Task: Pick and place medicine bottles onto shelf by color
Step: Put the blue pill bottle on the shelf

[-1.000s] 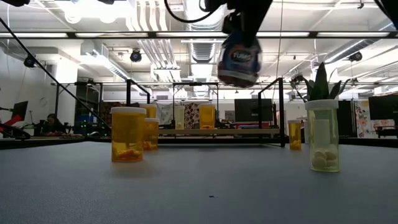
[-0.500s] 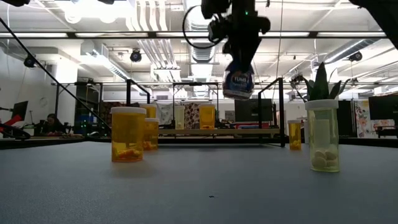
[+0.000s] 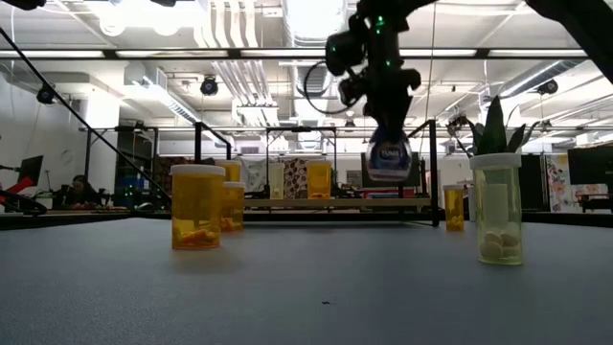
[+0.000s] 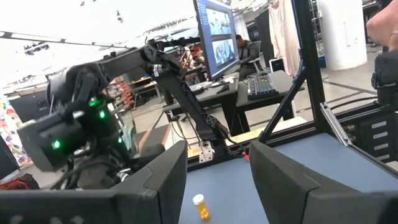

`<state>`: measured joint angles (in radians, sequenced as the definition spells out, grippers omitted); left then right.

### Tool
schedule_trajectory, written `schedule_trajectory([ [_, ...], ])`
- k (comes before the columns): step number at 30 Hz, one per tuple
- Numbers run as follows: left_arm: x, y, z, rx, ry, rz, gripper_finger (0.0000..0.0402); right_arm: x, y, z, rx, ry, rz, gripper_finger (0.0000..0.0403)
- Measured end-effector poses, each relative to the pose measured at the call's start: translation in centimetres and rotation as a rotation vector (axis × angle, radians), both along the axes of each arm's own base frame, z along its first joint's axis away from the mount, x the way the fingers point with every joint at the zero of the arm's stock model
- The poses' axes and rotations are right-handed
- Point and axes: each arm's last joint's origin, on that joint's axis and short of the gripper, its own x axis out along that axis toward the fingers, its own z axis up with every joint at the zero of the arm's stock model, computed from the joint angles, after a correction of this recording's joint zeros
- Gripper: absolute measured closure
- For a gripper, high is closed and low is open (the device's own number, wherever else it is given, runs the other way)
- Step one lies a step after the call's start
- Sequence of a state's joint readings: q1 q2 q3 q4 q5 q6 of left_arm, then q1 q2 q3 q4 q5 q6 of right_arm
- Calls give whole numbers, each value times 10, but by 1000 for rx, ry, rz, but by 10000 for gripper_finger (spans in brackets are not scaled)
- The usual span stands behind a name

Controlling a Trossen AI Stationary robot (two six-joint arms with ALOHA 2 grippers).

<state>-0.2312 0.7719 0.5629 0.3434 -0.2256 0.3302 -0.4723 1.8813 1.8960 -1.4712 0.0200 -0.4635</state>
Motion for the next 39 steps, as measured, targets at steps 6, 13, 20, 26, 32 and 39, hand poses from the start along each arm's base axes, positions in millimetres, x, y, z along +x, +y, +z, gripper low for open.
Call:
schedule_trajectory([
  [6, 0, 0, 0, 17, 0, 2, 244, -1, -3, -22, 7, 18, 11, 222],
  [13, 0, 0, 0, 18, 0, 3, 244, -2, -2, -33, 11, 37, 14, 222],
  [20, 0, 0, 0, 18, 0, 3, 244, -2, -3, -33, 7, 32, 11, 195],
  [26, 0, 0, 0, 19, 0, 3, 244, -2, -3, -34, 7, 34, 20, 171],
  [32, 0, 0, 0, 19, 0, 3, 244, -2, -3, -34, -39, 61, 31, 153],
  [39, 0, 0, 0, 25, 0, 3, 244, -3, -2, -31, -46, 54, 30, 150],
])
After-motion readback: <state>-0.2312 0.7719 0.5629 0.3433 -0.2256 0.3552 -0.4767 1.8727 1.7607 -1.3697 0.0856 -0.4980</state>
